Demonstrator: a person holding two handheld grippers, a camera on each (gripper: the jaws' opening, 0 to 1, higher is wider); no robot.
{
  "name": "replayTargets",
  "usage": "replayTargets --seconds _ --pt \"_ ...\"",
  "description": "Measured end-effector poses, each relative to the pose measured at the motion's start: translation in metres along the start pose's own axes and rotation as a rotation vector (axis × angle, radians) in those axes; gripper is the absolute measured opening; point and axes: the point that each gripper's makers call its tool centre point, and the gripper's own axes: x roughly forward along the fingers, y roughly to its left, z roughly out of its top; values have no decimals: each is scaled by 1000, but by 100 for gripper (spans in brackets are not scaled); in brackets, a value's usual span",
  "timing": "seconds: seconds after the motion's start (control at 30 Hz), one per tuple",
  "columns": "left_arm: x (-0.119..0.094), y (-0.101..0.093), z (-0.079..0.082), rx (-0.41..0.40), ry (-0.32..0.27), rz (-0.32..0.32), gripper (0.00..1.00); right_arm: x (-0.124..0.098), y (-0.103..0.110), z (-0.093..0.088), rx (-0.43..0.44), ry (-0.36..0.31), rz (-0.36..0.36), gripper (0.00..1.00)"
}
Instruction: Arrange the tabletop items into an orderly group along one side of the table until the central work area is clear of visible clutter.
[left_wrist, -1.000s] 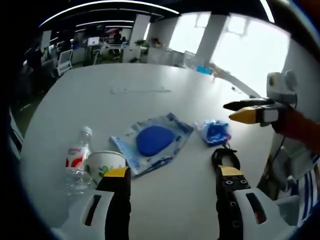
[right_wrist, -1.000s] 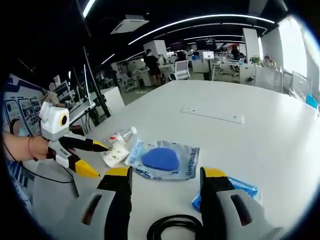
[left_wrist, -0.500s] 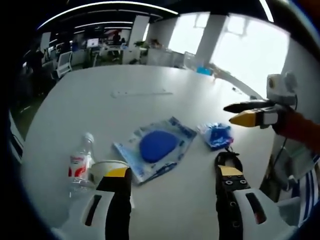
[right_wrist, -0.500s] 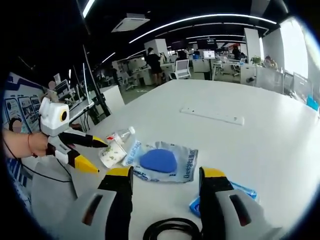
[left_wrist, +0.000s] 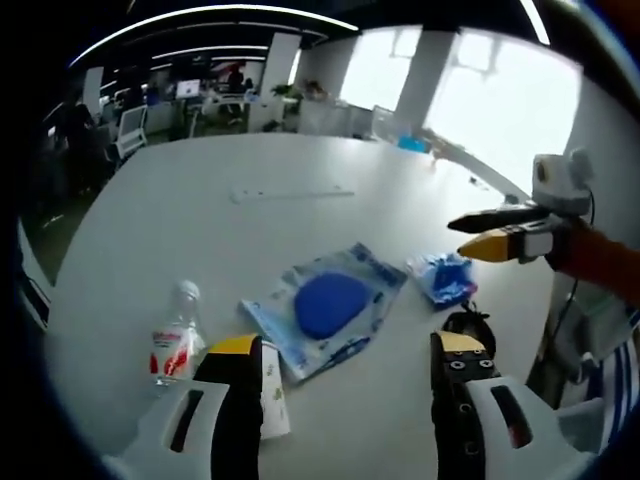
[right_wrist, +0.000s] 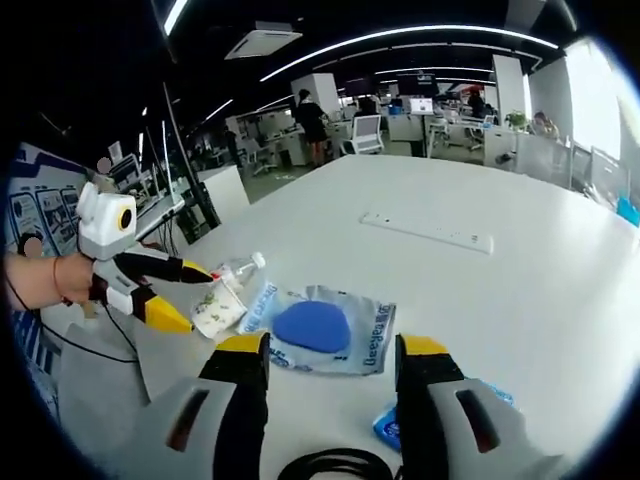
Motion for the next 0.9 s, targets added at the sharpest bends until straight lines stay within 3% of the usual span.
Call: replayTargets --seconds 0.6,0.9 --pt "7 -6 -11 -39 18 27 57 38 -24 14 -42 40 34 47" --pt "14 -14 -17 -122 -4 69 50 53 -33 18 -56 45 56 47"
